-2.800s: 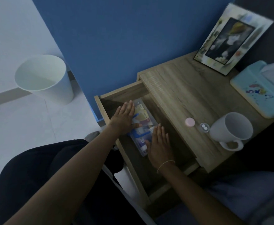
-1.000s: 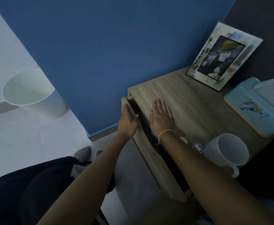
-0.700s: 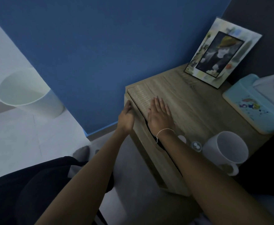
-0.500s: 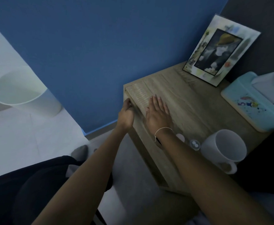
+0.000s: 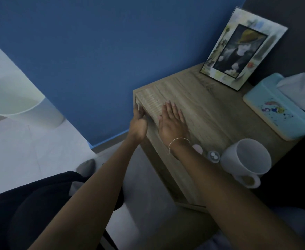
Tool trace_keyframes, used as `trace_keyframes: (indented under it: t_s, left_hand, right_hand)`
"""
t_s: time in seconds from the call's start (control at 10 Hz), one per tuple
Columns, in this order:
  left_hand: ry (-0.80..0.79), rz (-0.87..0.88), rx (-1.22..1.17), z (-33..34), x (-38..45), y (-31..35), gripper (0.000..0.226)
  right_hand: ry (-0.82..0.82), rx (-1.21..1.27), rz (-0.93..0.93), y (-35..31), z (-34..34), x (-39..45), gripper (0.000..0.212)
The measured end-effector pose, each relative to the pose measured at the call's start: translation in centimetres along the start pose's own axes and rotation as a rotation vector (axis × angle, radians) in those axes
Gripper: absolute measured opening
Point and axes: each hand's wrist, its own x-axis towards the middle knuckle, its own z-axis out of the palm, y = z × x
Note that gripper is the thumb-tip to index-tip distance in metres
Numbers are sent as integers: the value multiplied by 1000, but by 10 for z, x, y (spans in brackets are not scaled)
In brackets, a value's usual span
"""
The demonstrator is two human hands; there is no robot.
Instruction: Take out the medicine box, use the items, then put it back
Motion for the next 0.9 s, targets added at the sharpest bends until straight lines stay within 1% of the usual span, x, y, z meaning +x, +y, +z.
trace_keyframes:
  t_s: [0.1, 0.2, 0.3, 0.4, 0.6, 0.7, 0.8, 0.9]
  left_hand:
    - [-21, 231, 329, 5, -8, -4, 63]
    - [12, 422, 568, 9, -6, -11, 56]
    - [2, 460, 700, 5, 0, -15, 54]
    - [-12, 456, 714, 3, 3, -16, 53]
    - [-104, 408, 704, -9, -4, -5, 53]
    - [-74, 365, 763, -35, -25, 7, 53]
    - [-30, 345, 867, -70, -54, 20, 54]
    - [105, 329, 961, -112, -86, 43, 56]
  right_hand:
    - [-14, -7, -2, 0, -1, -1, 55]
    - [-13, 4, -3, 0, -2, -1, 56]
    - [-4, 12, 5, 0, -2, 1, 56]
    - [3, -8, 6, 2, 3, 2, 56]
    - [-39, -5, 21, 4, 4, 2, 55]
    - [-167, 33, 18, 5, -9, 6, 55]
    - [-340, 89, 40, 3, -41, 13, 51]
    - [-280, 68, 21, -13, -71, 8, 47]
